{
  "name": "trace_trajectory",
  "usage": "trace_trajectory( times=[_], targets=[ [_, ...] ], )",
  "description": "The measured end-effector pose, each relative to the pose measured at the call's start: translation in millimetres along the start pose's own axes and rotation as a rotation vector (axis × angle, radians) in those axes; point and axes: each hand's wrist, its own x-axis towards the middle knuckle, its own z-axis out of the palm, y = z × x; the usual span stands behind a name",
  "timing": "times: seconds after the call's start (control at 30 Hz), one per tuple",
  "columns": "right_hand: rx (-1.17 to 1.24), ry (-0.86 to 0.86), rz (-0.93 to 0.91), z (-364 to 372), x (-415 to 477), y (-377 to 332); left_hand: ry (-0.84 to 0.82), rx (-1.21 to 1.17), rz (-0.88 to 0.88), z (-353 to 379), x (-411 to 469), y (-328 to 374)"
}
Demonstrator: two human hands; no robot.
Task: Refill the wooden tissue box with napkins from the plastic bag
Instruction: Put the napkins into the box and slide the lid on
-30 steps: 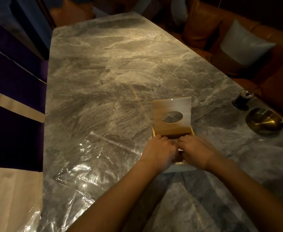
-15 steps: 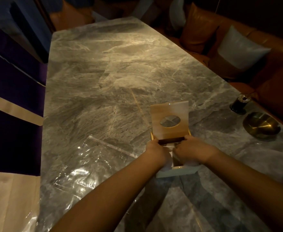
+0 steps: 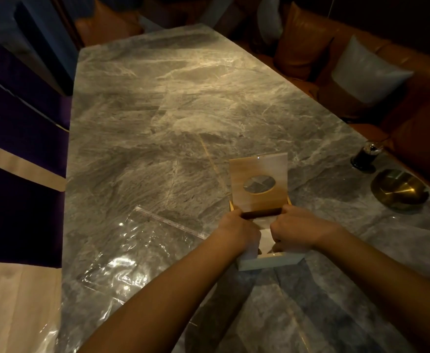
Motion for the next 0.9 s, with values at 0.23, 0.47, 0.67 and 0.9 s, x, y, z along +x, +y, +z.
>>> trace_trajectory(
  times=[0.23, 0.47, 0.67, 0.9],
  targets=[
    [0.012, 0.038, 0.009, 3, -2, -2, 0.052, 0.069, 0.061, 2, -1, 0],
    [0.149, 0.334, -0.011, 15, -6, -3, 0.513, -0.337, 0.188, 23, -15, -8],
    [0.634, 0.612, 0.017, 11, -20, 8, 0.989, -0.704, 0.075, 32, -24, -4],
    [0.906, 1.126, 0.292, 8, -28, 18, 1.246, -1.262, -0.255, 17, -31, -17]
  ],
)
